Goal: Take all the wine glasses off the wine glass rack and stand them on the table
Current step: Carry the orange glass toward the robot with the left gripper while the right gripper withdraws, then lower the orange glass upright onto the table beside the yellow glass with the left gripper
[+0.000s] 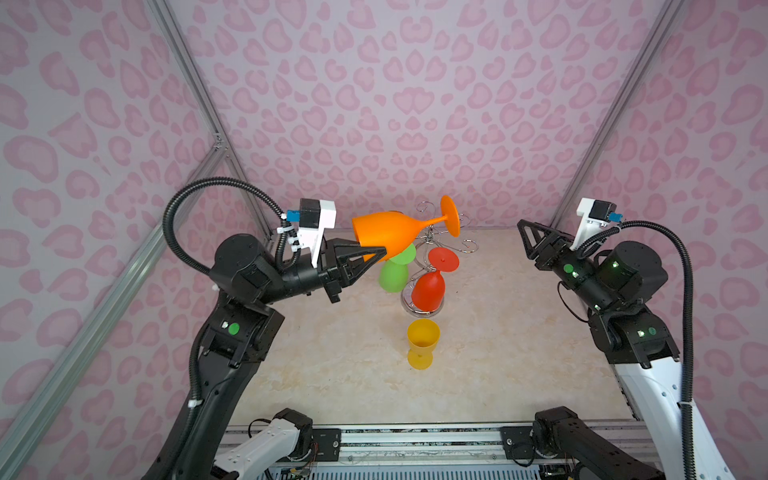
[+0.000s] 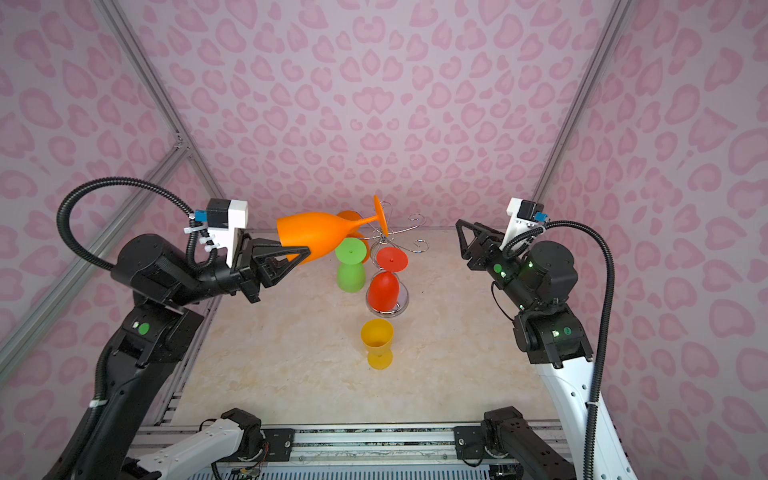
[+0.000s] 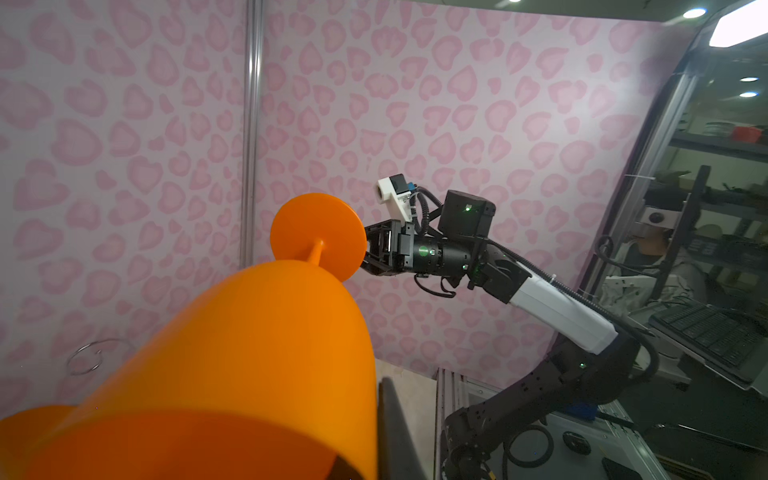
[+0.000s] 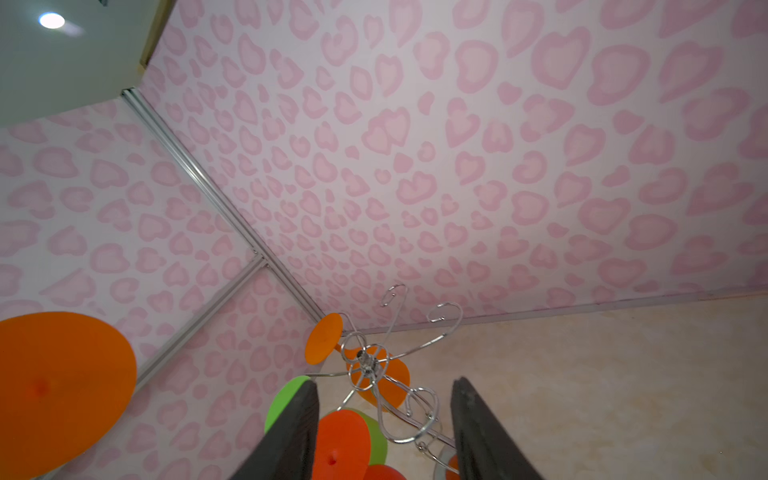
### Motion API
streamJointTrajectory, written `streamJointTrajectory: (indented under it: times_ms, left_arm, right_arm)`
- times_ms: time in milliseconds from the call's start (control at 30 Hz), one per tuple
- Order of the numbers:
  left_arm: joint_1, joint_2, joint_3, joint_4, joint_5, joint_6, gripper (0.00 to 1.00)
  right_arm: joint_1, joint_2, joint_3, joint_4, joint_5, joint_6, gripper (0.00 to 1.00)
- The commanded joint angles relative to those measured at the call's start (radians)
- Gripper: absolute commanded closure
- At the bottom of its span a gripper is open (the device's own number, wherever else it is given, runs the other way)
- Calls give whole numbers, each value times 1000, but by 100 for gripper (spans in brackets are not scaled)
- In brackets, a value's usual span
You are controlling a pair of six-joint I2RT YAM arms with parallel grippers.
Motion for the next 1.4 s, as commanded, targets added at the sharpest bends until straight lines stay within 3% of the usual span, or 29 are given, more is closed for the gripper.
streamJointTrajectory:
  times_ms: [0,200,467,667,1000,1233,1367]
  left_arm:
    - [1,-56,42,-434,-180,171,98]
    - [0,-80,133,-750,-372,237,98]
    - [-1,-52,77,-955,-463,274,98]
    - [-41,4,-22,-980,-549,250,98]
    - [-257,99,-199,-912,-688,133,98]
    - [-306,137,-278,-858,-766,63,98]
    - [-309,158,-304,-784,-742,45,98]
  right_arm:
    - [-44,-17,-22,-109,47,-67,48]
    - [-104,-12,-51,-112,20,-38,49]
    - [-117,7,-41,-125,16,-33,49]
    - [-125,24,-43,-125,7,-24,49]
    - [-134,24,-65,-138,6,-28,49]
    - [-139,28,-85,-127,-12,-21,50]
    - [-139,28,-96,-117,-17,-16,50]
